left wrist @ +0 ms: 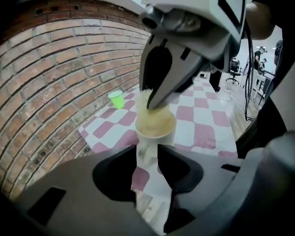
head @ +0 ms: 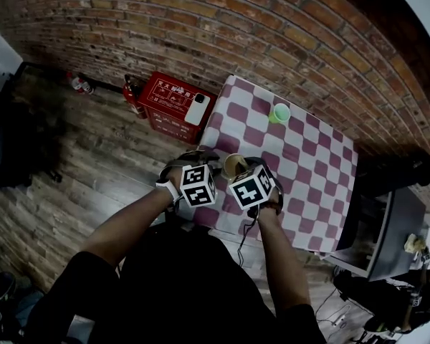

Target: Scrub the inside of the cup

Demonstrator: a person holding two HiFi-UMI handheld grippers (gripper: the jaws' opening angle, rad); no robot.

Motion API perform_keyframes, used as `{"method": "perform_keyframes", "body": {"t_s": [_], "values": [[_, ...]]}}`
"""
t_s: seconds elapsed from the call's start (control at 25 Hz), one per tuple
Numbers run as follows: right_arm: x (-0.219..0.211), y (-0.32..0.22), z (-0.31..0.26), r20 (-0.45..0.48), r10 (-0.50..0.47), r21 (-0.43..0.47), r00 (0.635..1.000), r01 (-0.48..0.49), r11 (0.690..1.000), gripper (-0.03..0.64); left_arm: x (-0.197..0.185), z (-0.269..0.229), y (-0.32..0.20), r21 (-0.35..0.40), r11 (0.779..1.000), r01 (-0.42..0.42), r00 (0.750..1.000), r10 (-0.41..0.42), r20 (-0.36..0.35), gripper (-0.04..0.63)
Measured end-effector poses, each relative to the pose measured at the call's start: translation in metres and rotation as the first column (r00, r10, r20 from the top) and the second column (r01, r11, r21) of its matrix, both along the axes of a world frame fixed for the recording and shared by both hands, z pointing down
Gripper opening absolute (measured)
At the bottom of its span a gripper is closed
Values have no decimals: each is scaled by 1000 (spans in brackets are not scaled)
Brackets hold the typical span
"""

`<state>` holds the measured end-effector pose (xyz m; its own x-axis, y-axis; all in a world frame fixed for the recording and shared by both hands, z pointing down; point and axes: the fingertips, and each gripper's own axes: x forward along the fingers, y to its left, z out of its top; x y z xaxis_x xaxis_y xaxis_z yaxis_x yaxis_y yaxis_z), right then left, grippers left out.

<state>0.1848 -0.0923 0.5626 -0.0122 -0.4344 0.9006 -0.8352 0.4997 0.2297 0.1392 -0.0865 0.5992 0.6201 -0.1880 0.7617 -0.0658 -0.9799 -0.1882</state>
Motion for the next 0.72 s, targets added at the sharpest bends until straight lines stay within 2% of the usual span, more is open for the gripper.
{"method": "perform_keyframes", "body": {"t_s": [0.12, 0.24, 0.32, 0.4, 0.48, 0.56, 0.64, 0.72], "values": [[13, 2, -57, -10, 18, 141, 1000, -16, 990, 77, -5, -1, -5, -19, 1000, 19, 1000, -19, -12, 144], [33, 1, -111, -11, 66, 270, 998, -60, 961, 77, -9, -1, -9, -38, 998, 42, 999, -42, -19, 143], [36, 1, -128, 28, 72, 300, 997, -77, 951, 77, -11, -1, -9, -49, 997, 51, 998, -52, -23, 144], [27, 2, -123, 68, 29, 281, 997, -47, 959, 77, -10, -1, -8, -53, 997, 52, 998, -53, -25, 144], [12, 6, -101, 79, -78, 230, 994, 58, 972, 77, -8, -2, -6, -52, 997, 48, 999, -49, -23, 144], [1, 9, -74, 48, -203, 180, 978, 191, 965, 77, -7, -3, -4, -49, 998, 43, 999, -44, -22, 144], [-5, 11, -52, -19, -322, 128, 947, 321, 938, 77, -9, -3, -4, -49, 998, 40, 999, -41, -22, 144], [-10, 14, -34, -70, -434, 75, 898, 438, 896, 77, -11, -4, -4, -49, 998, 42, 999, -43, -23, 144]]}}
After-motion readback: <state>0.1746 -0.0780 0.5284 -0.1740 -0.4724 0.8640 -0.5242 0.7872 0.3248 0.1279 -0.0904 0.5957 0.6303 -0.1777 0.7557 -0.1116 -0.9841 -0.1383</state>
